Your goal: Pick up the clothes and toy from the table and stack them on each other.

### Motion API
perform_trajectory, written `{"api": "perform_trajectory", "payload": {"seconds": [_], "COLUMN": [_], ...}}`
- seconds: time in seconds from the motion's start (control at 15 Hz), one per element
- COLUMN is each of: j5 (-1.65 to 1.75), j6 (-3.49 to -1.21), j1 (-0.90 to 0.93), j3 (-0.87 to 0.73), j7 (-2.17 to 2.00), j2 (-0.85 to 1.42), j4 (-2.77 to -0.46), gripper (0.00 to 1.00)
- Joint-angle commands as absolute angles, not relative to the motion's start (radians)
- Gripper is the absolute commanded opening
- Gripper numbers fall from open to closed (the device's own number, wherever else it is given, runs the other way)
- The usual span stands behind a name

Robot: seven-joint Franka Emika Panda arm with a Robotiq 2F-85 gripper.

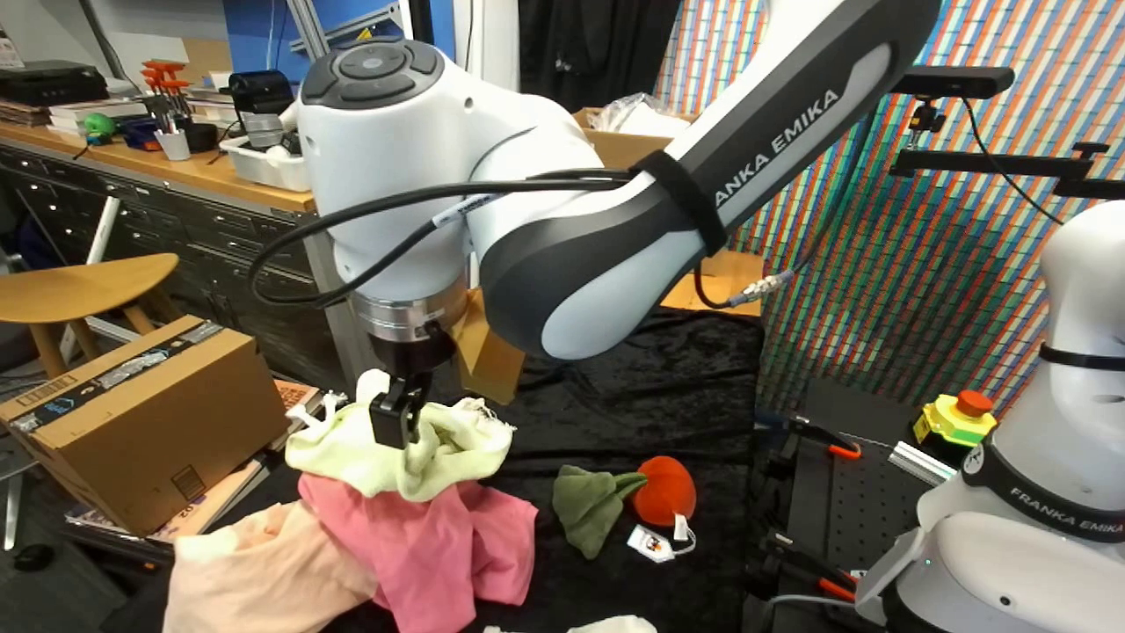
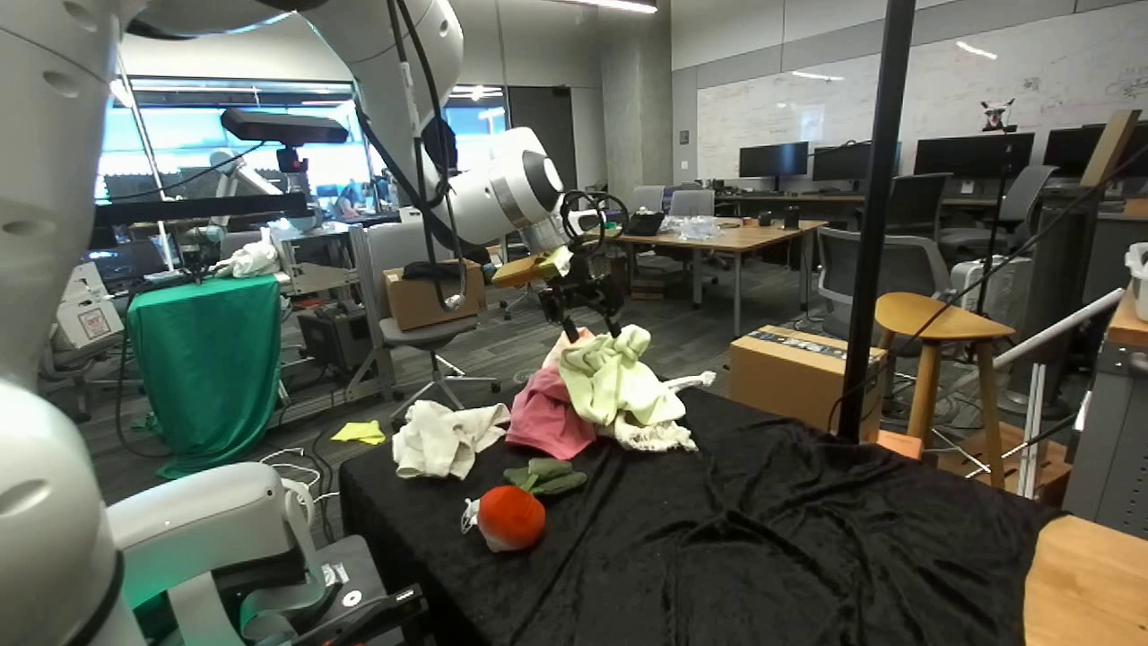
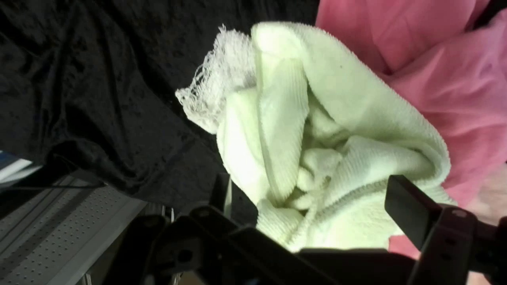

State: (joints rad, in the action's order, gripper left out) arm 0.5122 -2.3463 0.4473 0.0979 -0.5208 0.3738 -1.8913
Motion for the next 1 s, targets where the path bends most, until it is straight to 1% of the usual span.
{"api": "perform_trajectory", "payload": {"seconds": [0.0, 0.4, 0.93], "j5": [0.424, 0.314, 0.191], "j6": [-2.350, -2.414, -2.523], "j1": [0.403, 0.343, 0.299], "j3": [0.118, 0.126, 0.150], "j7": [-0.500, -0.521, -0.493], "j2": [0.251, 0.134, 0.053], "j4": [-2.053, -2.326, -2.587], "gripper": [1.00, 1.00, 1.00]}}
